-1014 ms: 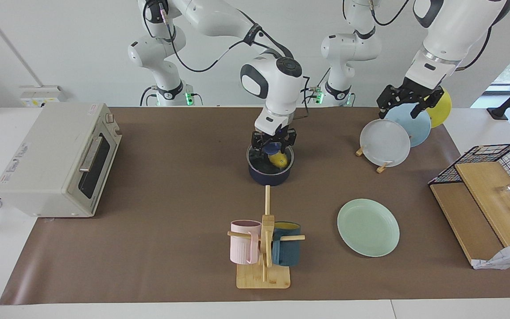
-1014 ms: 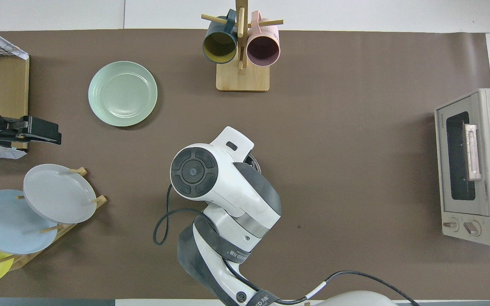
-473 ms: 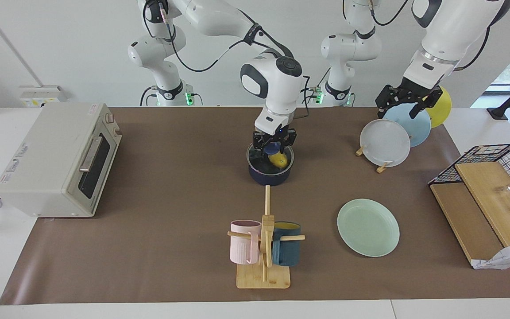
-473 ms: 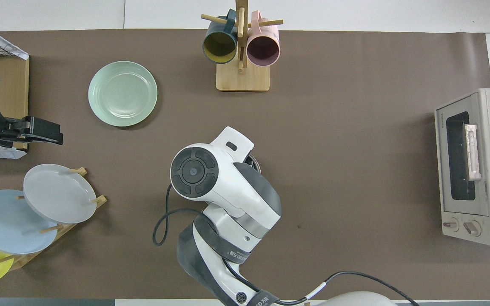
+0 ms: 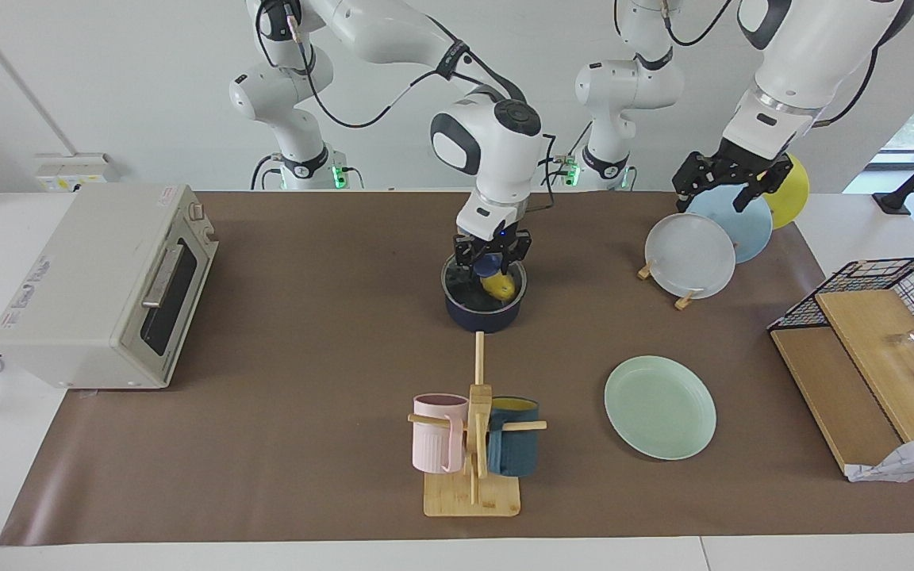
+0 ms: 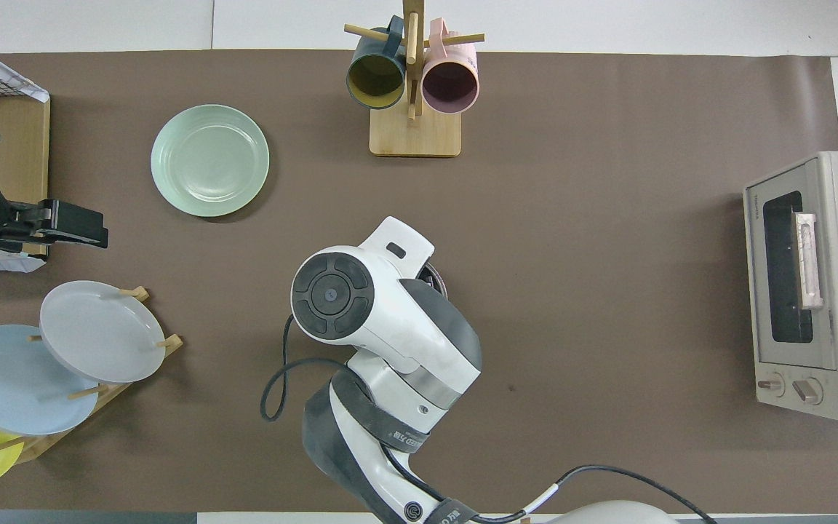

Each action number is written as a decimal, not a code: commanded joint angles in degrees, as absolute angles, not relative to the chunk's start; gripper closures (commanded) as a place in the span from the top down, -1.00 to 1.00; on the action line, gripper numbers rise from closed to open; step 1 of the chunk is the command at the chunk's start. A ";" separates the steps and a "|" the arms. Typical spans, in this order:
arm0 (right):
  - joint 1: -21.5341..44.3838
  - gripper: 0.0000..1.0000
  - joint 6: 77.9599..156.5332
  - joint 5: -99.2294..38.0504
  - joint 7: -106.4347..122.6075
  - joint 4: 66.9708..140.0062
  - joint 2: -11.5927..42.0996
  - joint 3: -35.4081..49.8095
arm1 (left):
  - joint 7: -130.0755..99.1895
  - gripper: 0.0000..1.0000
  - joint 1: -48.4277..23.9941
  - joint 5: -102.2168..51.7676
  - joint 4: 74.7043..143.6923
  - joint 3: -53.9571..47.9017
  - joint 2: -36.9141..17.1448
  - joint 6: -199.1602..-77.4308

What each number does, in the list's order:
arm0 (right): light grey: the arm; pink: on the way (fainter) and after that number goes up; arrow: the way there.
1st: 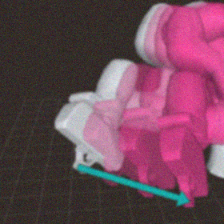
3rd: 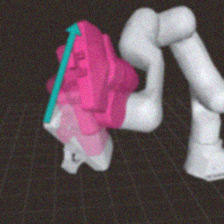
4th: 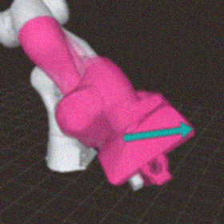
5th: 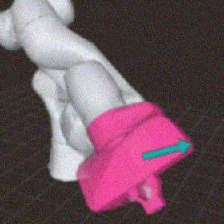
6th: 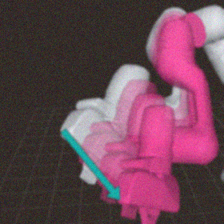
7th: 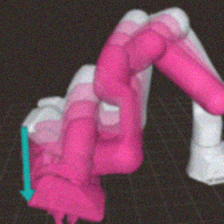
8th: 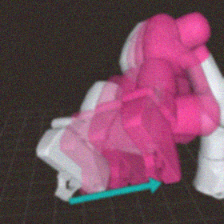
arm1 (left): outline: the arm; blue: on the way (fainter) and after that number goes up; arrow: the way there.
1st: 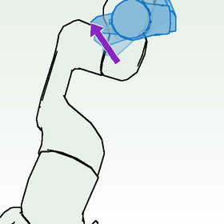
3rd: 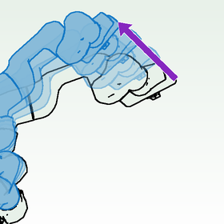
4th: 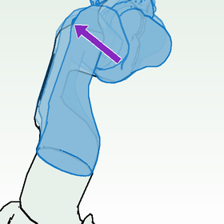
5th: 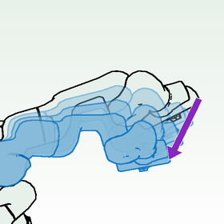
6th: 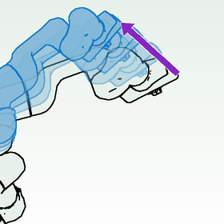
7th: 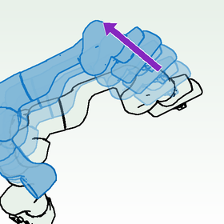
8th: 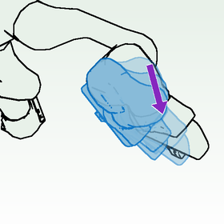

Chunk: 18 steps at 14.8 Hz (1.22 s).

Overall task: Transfer potato from pot to plate
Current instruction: 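Lower the right gripper and grasp the blue lid knob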

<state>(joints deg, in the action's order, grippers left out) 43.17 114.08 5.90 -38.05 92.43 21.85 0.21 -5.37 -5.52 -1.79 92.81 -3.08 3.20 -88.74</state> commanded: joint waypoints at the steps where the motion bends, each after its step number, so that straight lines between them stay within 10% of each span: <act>1: 42.45 0.29 115.66 4.92 -37.62 94.48 20.39 0.62 | -5.01 1.00 -5.36 -0.79 93.25 -3.34 3.69 -88.51; 18: 40.17 0.08 112.50 1.49 -34.47 90.44 18.28 0.62 | -5.10 1.00 -5.45 -0.79 95.36 -3.52 4.92 -89.64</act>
<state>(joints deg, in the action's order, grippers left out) 41.47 113.80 2.86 -37.63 91.13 19.51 0.16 -5.37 -5.54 -1.79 93.68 -3.26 3.35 -88.81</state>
